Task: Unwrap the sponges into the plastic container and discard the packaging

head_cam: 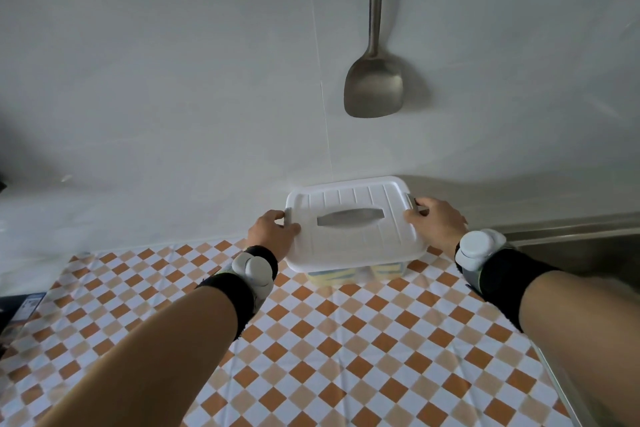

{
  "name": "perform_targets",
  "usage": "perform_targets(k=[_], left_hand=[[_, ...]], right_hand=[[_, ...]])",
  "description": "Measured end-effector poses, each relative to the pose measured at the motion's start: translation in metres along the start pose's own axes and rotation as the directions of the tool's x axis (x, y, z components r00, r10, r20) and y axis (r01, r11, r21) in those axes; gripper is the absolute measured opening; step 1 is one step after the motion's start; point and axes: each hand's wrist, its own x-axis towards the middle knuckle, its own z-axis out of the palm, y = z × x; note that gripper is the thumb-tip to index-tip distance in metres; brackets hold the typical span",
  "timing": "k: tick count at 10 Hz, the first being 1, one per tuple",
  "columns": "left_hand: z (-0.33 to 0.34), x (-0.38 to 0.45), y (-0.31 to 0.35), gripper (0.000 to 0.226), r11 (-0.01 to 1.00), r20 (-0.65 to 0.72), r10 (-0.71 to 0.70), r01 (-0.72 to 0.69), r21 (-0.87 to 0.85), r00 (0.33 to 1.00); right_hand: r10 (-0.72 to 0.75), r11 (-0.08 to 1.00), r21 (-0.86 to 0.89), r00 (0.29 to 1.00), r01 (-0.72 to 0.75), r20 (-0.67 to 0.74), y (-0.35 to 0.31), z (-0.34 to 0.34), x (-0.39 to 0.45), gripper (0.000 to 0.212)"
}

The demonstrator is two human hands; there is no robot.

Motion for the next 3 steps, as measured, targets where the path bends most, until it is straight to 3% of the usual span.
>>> perform_targets(k=[2, 3], left_hand=[[-0.003, -0.002, 0.000, 0.052, 0.998, 0.020, 0.015, -0.017, 0.060, 1.000], [-0.005, -0.008, 0.005, 0.066, 0.991, 0.086, 0.018, -0.030, 0.134, 0.996]], right_hand=[[-0.024, 0.999, -0.034, 0.999, 0.025, 0.038, -0.003, -0.005, -0.006, 0.037], [-0.033, 0.997, -0.061, 0.996, 0.038, 0.084, -0.004, -0.011, -0.014, 0.043]])
